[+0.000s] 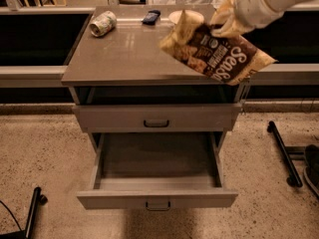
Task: Pick brown chip bag from middle drawer and place on counter
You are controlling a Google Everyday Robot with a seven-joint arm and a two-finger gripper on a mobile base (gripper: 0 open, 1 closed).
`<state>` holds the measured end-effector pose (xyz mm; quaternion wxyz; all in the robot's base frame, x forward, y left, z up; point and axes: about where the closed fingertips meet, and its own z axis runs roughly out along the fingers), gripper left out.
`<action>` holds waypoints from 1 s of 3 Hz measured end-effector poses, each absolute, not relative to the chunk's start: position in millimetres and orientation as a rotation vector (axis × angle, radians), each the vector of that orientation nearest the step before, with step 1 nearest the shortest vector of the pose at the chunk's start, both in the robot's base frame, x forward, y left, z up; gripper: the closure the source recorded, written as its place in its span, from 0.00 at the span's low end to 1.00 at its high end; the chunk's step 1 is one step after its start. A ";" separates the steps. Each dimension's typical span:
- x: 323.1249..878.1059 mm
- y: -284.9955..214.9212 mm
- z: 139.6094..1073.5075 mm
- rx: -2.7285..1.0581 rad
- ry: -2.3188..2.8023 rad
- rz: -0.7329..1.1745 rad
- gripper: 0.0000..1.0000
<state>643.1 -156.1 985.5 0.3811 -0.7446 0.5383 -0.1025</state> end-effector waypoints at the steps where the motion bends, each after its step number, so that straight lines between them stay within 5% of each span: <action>1: 671.9 -117.1 1020.6 -1.992 1.248 -0.353 1.00; 3: 729.9 -43.0 1038.5 -2.094 1.075 -0.431 1.00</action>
Offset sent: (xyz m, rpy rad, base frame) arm 0.1023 0.1350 0.0889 -0.2322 -0.2051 0.2453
